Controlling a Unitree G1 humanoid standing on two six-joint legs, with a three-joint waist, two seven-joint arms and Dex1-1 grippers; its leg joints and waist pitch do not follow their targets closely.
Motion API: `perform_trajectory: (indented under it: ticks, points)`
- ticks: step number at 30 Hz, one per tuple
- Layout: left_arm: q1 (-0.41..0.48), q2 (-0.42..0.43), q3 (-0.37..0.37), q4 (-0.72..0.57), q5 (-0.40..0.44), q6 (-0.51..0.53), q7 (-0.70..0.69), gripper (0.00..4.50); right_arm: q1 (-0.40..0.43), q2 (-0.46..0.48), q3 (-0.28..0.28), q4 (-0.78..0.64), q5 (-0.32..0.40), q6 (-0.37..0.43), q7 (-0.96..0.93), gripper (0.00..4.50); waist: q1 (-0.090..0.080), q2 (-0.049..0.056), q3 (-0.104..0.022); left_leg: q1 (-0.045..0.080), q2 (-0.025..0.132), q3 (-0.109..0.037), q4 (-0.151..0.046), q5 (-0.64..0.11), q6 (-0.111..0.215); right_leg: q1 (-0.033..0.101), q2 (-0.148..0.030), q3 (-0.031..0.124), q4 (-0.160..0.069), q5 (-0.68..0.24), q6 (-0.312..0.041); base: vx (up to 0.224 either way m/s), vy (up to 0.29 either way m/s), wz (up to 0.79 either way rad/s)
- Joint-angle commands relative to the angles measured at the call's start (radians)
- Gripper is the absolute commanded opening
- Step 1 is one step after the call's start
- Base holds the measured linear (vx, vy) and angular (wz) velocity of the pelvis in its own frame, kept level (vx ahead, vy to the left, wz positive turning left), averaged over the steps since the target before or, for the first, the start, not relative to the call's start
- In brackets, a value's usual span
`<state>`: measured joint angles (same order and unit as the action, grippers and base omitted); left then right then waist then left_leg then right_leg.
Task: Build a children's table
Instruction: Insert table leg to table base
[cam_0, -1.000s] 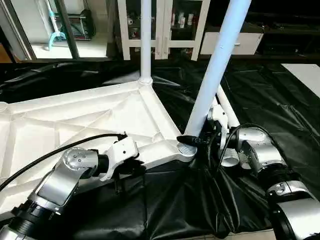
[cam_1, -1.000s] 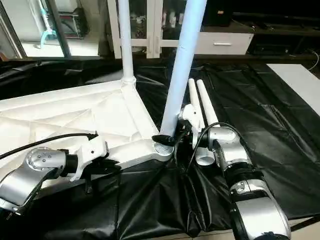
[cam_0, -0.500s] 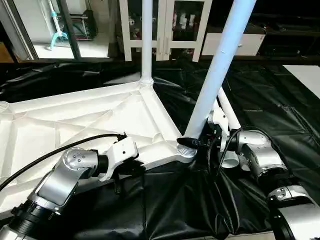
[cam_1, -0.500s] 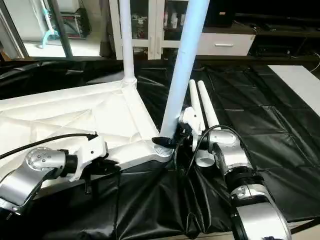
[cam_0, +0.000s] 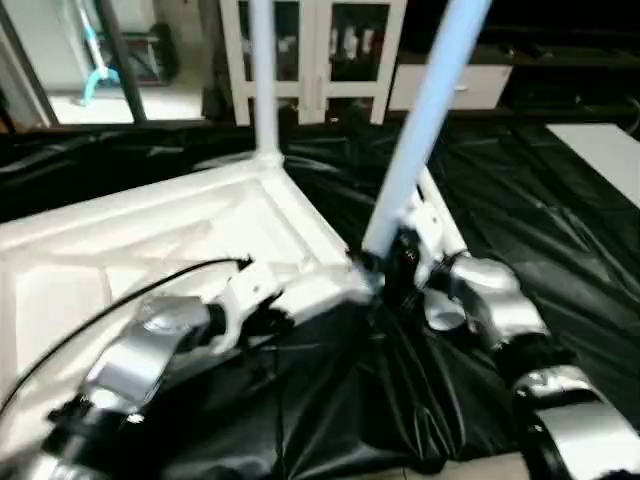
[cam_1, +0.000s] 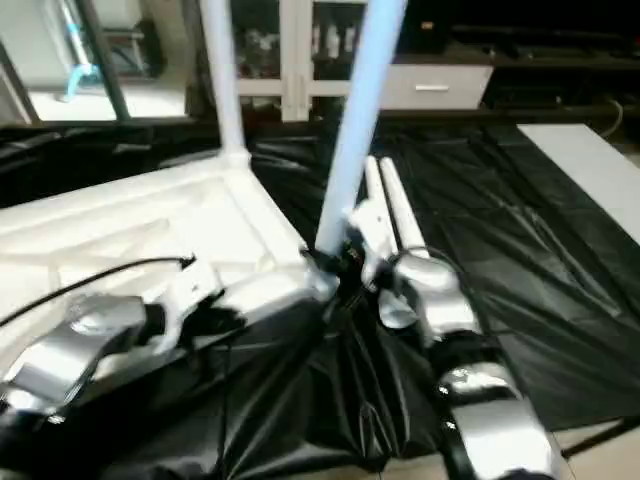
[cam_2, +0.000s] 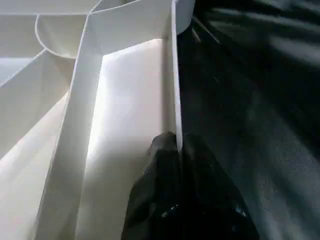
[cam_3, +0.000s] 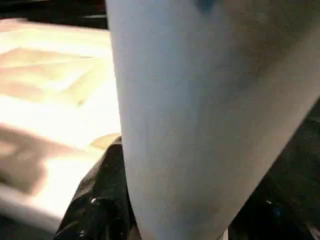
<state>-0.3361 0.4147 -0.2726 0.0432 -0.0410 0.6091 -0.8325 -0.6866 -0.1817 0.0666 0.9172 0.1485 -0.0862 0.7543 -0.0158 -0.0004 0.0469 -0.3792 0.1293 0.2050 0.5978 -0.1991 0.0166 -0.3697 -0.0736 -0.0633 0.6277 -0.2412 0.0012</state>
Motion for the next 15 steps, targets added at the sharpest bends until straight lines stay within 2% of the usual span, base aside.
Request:
perform_trajectory:
  ticks: [1, 3, 4, 5, 6, 7, 8, 9, 10, 12, 15]
  points:
    - [-0.034, -0.069, 0.018, -0.048, -0.029, 0.045, 0.065, 0.00, 0.058, 0.026, 0.027, 0.154, -0.077, 0.116, -0.140, 1.88, -0.009, 0.003, -0.014, 0.030, 0.119, -0.083, -0.098, -0.561, -0.107, -0.033, -0.109, 0.081, -0.124, -0.533, -0.174, 0.000, 0.000, 0.00]
    - [-0.060, -0.138, 0.044, -0.047, -0.006, 0.123, 0.162, 0.00, 0.036, 0.063, 0.029, 0.177, -0.092, 0.126, -0.247, 1.88, -0.014, 0.003, -0.017, 0.029, 0.119, -0.081, -0.098, -0.554, -0.105, -0.032, -0.107, 0.081, -0.122, -0.518, -0.177, 0.000, 0.000, 0.00]
    - [-0.083, -0.199, 0.073, -0.042, 0.004, 0.165, 0.240, 0.00, 0.019, 0.098, 0.019, 0.195, -0.086, 0.137, -0.318, 1.88, -0.016, 0.009, -0.019, 0.028, 0.120, -0.080, -0.100, -0.536, -0.113, -0.031, -0.105, 0.081, -0.118, -0.475, -0.187, 0.000, 0.000, 0.00]
    - [-0.083, -0.199, 0.073, -0.042, 0.004, 0.165, 0.240, 0.00, 0.019, 0.098, 0.019, 0.195, -0.086, 0.137, -0.318, 1.88, -0.019, 0.006, -0.020, 0.025, 0.119, -0.080, -0.101, -0.527, -0.110, -0.028, -0.104, 0.080, -0.118, -0.456, -0.192, 0.000, 0.000, 0.00]
    - [-0.108, -0.264, 0.096, -0.042, 0.004, 0.208, 0.304, 0.00, 0.001, 0.142, 0.002, 0.215, -0.073, 0.147, -0.399, 1.88, -0.014, 0.007, -0.023, 0.024, 0.118, -0.077, -0.099, -0.508, -0.100, -0.026, -0.104, 0.079, -0.119, -0.421, -0.191, 0.000, 0.000, 0.00]
    - [-0.120, -0.292, 0.105, -0.043, 0.003, 0.226, 0.330, 0.00, -0.007, 0.162, -0.006, 0.225, -0.066, 0.152, -0.435, 1.88, -0.020, 0.007, -0.023, 0.022, 0.121, -0.074, -0.101, -0.495, -0.104, -0.026, -0.102, 0.081, -0.113, -0.386, -0.202, 0.000, 0.000, 0.00]
    - [-0.140, -0.328, 0.103, -0.044, 0.006, 0.246, 0.358, 0.00, -0.021, 0.200, -0.019, 0.247, -0.055, 0.164, -0.486, 1.88, -0.018, 0.006, -0.027, 0.019, 0.120, -0.074, -0.102, -0.463, -0.096, -0.019, -0.101, 0.078, -0.111, -0.328, -0.208, 0.000, 0.000, 0.00]
    - [-0.144, -0.334, 0.101, -0.044, 0.008, 0.246, 0.365, 0.00, -0.025, 0.209, -0.022, 0.253, -0.053, 0.166, -0.498, 1.88, -0.018, 0.006, -0.027, 0.019, 0.120, -0.074, -0.102, -0.463, -0.096, -0.019, -0.101, 0.078, -0.111, -0.328, -0.208, 0.000, 0.000, 0.00]
    - [-0.150, -0.343, 0.100, -0.044, 0.010, 0.253, 0.378, 0.00, -0.030, 0.220, -0.028, 0.262, -0.055, 0.167, -0.517, 1.88, -0.017, 0.001, -0.027, 0.016, 0.119, -0.067, -0.101, -0.434, -0.080, -0.017, -0.098, 0.075, -0.112, -0.266, -0.212, 0.000, 0.000, 0.00]
    - [-0.153, -0.345, 0.100, -0.044, 0.008, 0.253, 0.386, 0.00, -0.038, 0.225, -0.021, 0.272, -0.072, 0.159, -0.530, 1.88, -0.016, 0.004, -0.027, 0.010, 0.117, -0.068, -0.103, -0.425, -0.068, -0.012, -0.099, 0.074, -0.110, -0.260, -0.212, 0.000, 0.000, 0.00]
    - [-0.149, -0.333, 0.101, -0.050, 0.017, 0.263, 0.390, 0.00, -0.047, 0.227, -0.025, 0.279, -0.079, 0.152, -0.545, 1.88, -0.018, 0.002, -0.026, 0.013, 0.119, -0.068, -0.105, -0.430, -0.071, -0.013, -0.097, 0.073, -0.111, -0.256, -0.207, 0.000, 0.000, 0.00]
